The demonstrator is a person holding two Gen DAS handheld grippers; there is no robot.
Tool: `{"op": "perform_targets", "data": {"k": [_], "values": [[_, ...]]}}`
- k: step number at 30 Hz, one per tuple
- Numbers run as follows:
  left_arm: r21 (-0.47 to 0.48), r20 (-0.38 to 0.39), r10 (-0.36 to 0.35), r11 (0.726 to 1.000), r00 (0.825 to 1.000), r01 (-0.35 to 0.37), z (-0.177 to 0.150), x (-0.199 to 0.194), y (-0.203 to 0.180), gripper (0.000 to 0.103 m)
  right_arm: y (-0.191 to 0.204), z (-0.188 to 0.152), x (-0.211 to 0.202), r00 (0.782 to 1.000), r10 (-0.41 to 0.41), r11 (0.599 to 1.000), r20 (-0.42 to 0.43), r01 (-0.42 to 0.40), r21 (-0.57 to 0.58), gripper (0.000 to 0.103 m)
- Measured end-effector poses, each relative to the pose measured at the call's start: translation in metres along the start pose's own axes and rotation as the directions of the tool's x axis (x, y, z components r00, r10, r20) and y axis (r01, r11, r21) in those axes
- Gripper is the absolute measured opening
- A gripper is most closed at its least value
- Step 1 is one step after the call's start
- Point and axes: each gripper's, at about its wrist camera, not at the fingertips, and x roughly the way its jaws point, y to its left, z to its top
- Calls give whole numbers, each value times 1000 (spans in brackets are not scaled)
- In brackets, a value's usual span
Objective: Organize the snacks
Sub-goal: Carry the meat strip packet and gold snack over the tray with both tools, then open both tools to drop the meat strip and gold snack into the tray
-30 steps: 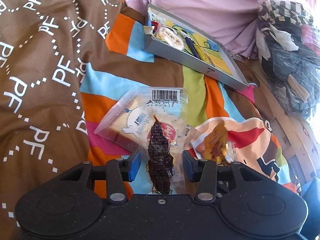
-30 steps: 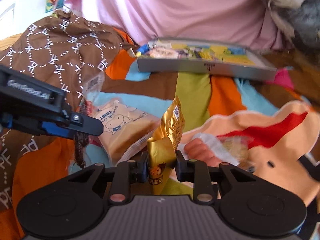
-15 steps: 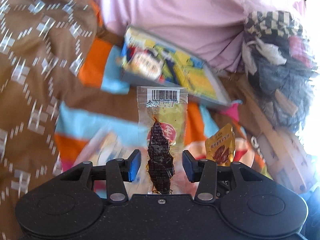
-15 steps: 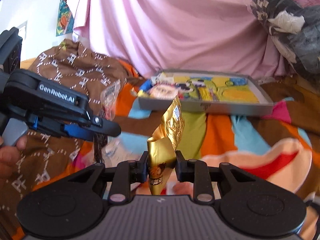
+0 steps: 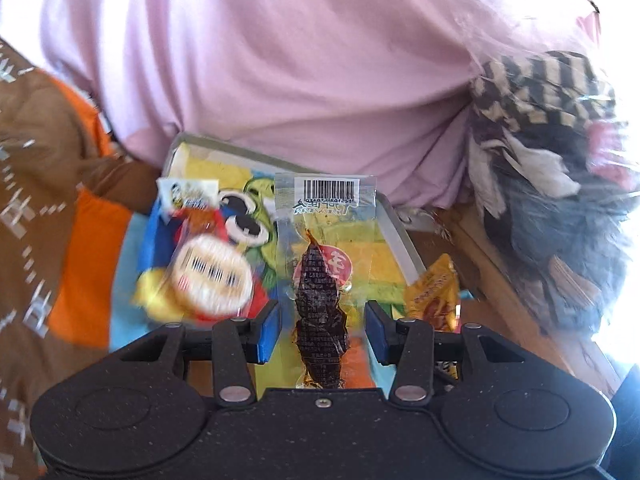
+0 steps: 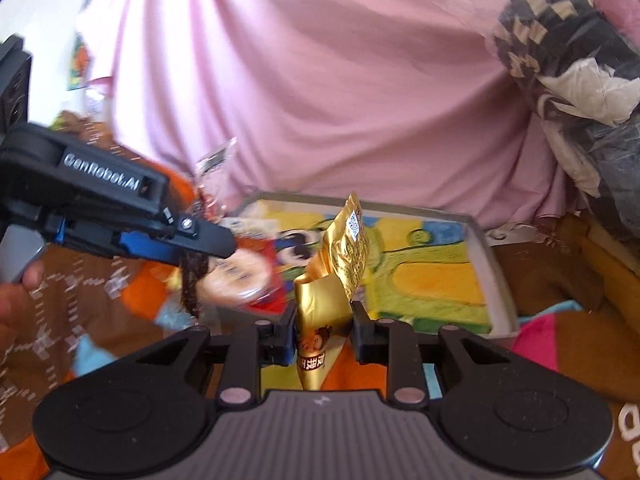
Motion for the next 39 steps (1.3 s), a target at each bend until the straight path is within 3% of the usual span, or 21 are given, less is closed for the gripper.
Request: {"op": "perform_targets", "data": {"k": [5,10,16,23,25,27,29,35,39], "values": [[15,-58,-4,1000,998,5,30,49,4,47,-24,6,32,998,-60,998,-23,61,32,29],[30,-85,47,999,995,-45,44,82,14,47,-40,8,67,992,-121,990,-21,122,75,29],[21,-107,87,996,990,-85,44,102,25,46,-49,5,101,988,-149,982,-49,154,107,29],[26,-117,99,995,988,-96,39,113,30,46,-47,-1,112,983,-158,981,-89,167,101,30],[22,-110,107,994,988,-106,40,113,29,52,-46,0,113,983,-158,980,-96,168,103,33],[16,-95,109,994,989,-108,41,110,27,79,-44,2,112,983,-160,980,-91,170,109,48],[8,-73,122,993,990,-122,43,106,27,89,-42,5,109,985,-157,980,-78,165,114,58],[-45,-61,161,985,985,-164,48,87,31,95,-34,14,92,990,-142,986,-6,142,91,81],[-35,11,187,982,982,-187,52,61,27,100,-28,22,64,986,-134,988,101,126,86,95]]}}
